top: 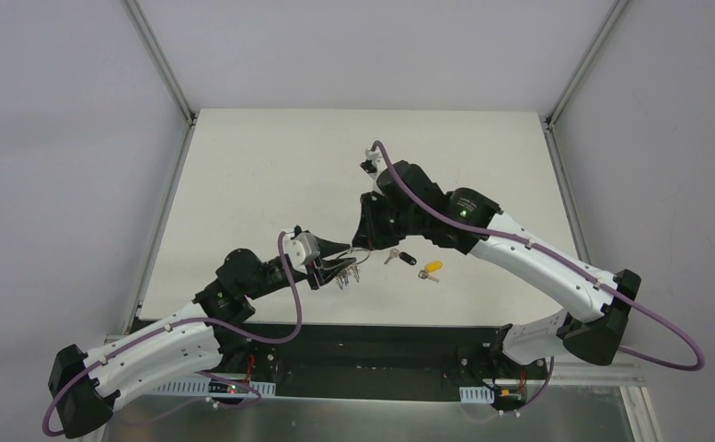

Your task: Put the keys on the keyring

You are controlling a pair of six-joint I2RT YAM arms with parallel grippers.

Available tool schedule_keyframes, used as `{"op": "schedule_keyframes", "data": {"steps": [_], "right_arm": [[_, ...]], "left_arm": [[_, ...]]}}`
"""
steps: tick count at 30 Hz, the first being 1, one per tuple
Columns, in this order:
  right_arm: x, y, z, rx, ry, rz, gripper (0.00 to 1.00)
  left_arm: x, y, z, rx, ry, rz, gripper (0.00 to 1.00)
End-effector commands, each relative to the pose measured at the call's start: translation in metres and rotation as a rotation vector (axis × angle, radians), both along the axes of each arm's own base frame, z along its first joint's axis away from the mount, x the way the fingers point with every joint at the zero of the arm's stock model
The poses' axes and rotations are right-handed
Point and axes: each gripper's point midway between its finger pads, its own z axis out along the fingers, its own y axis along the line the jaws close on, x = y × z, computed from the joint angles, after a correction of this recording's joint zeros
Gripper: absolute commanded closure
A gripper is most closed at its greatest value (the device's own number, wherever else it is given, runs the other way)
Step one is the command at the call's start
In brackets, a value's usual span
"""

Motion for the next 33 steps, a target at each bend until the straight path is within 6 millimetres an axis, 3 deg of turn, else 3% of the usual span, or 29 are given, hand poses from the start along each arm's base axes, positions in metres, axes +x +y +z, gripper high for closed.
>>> {"op": "schedule_keyframes", "data": {"steps": [1,21,31,33], "right_arm": [[-0.0006,0.0093,0.0259,0.073,-0.012,0.007,1.0],[-0.005,0.0127,0.027,0.079,0.003,0.03,1.0],[-0.0087,0.0135,0.0284,0.084,0.005,0.043,1.0],[-0.0093,0.0135,0.028,0.084,0.008,0.045,1.0]], "left_arm": [[-0.0051,-0.0022,0.0208,-0.047,-0.068,-0.029,0.69],[-0.0061,-0.0013,0.0233,-0.064,-0.071,-0.029,0.71],[-0.0044,-0.0026,0.0255,-0.073,-0.061,-0.025,0.79],[-0.0036,-0.0039,0.0266,-0.076,-0.055,-0.025,0.86]]}}
